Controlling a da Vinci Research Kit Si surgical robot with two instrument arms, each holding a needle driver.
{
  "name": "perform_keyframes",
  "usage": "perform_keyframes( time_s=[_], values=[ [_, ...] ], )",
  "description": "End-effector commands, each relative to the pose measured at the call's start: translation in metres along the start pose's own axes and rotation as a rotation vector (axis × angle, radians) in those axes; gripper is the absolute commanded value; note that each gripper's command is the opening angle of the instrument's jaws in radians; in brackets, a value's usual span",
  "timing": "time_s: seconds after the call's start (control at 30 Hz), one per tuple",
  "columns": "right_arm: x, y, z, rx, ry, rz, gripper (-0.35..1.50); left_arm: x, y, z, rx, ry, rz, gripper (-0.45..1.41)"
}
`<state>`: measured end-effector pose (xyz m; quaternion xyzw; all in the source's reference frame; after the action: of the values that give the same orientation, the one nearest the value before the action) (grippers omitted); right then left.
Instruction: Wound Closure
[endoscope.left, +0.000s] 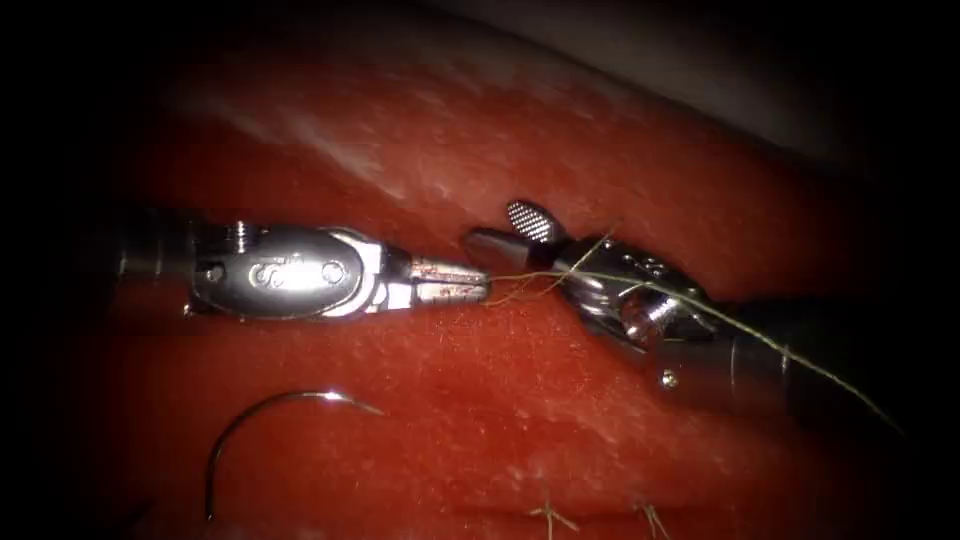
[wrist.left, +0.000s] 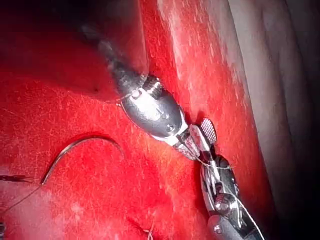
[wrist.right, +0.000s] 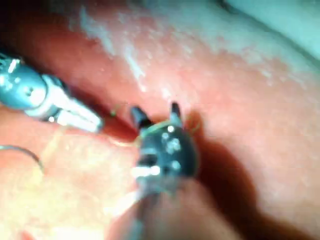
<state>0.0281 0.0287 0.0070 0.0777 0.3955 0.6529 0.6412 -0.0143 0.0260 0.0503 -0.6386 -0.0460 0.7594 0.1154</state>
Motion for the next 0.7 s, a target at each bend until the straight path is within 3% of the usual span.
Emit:
perform_keyframes(
  time_s=[0.03,0.27,0.5,0.7],
  values=[
    [-0.0001,0.0003,0.0,-0.026,0.007,-0.003,0.77,-0.0006,0.0003,0.0006,-0.003,-0.001,0.0,-0.35],
    [-0.001,0.0022,-0.0008,-0.123,0.022,0.003,0.76,-0.0008,0.0004,0.0006,-0.01,-0.003,0.003,-0.35],
    [-0.003,0.0038,0.0008,-0.125,0.021,0.058,0.74,-0.0006,0.0009,0.0006,-0.02,-0.001,-0.001,-0.35],
    [-0.0031,0.0042,0.0013,-0.123,0.031,0.092,0.66,-0.0004,0.0012,0.0007,-0.026,0.0,-0.001,-0.35]
  ],
)
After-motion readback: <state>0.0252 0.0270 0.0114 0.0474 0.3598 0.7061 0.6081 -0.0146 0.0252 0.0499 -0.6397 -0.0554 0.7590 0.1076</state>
